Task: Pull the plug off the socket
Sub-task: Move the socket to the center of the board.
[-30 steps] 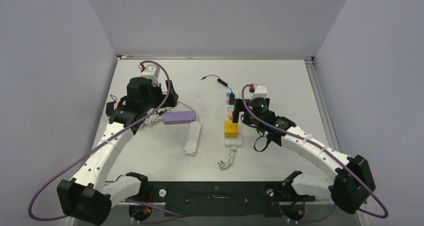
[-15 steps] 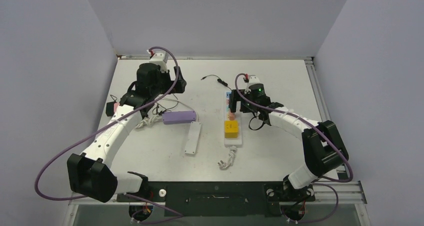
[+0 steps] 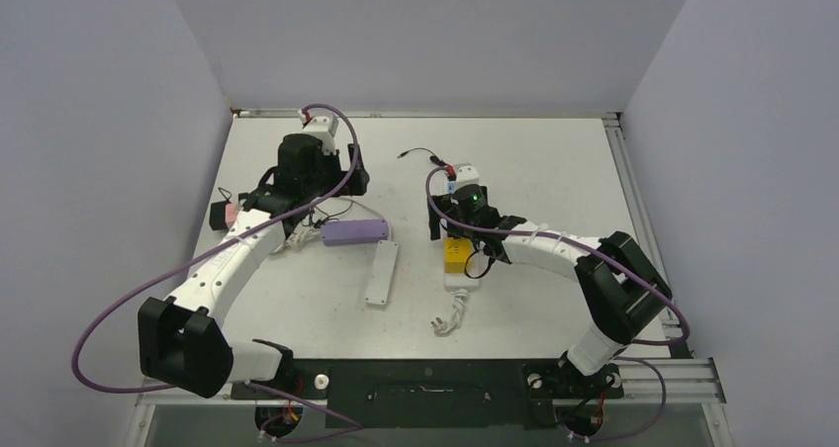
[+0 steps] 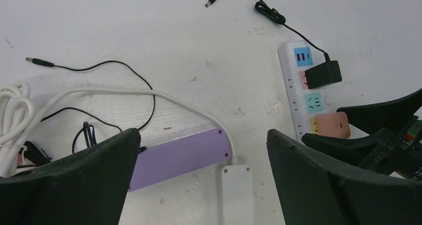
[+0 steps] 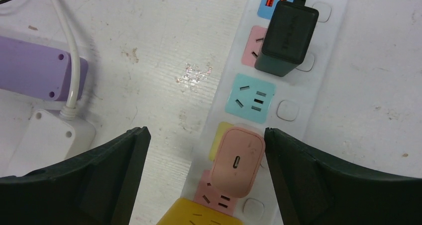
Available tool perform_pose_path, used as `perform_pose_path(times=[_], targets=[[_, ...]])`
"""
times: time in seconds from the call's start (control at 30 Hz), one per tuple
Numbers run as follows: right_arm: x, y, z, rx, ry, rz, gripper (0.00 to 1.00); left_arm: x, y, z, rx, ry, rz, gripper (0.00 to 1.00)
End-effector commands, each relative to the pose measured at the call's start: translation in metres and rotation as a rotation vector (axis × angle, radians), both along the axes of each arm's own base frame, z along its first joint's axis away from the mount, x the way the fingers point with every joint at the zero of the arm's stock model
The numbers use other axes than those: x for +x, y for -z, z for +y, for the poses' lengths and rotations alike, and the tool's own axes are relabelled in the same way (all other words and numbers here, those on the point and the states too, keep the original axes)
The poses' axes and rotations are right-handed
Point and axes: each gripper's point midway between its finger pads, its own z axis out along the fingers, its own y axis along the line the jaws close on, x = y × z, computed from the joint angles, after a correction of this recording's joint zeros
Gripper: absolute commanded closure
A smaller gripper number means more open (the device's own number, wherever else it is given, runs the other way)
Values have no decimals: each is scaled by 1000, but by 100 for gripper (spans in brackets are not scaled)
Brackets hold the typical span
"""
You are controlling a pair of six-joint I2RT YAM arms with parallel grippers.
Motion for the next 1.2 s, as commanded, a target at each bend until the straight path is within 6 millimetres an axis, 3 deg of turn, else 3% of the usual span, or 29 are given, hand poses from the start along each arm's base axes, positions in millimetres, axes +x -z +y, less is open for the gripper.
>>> perform_pose_path(times=[0.0,0.2,0.33,0.37,0.47,0.63,0.9,1.0,1.07,1.17], targets=[[16,-3,-15,-65,126,-70,13,5,-4,-7,6,20,-23,4],[17,4,-17,-79,131,-62,25,5,1,-11,14,31,-6,4],[17,8,-12,-75,103,-54,51,4,0,-13,15,38,-7,4],[16,7,-9,-68,82,-55,62,4,0,-14,14,39,-8,4],[11,2,4,-33,-3,-72,75,3,-1,-14,12,39,-9,4],[-3,1,33,12,-203,-79,85,2,2,-23,-29,69,15,4],[-33,0,73,-7,-460,-84,82,6,20,-32,-136,91,106,4],[-38,-3,81,-10,-479,-92,69,10,27,-30,-186,80,137,4],[-35,-6,81,-12,-458,-96,52,12,32,-28,-186,68,148,4],[-28,-14,80,-13,-420,-107,38,13,40,-29,-196,60,168,4]])
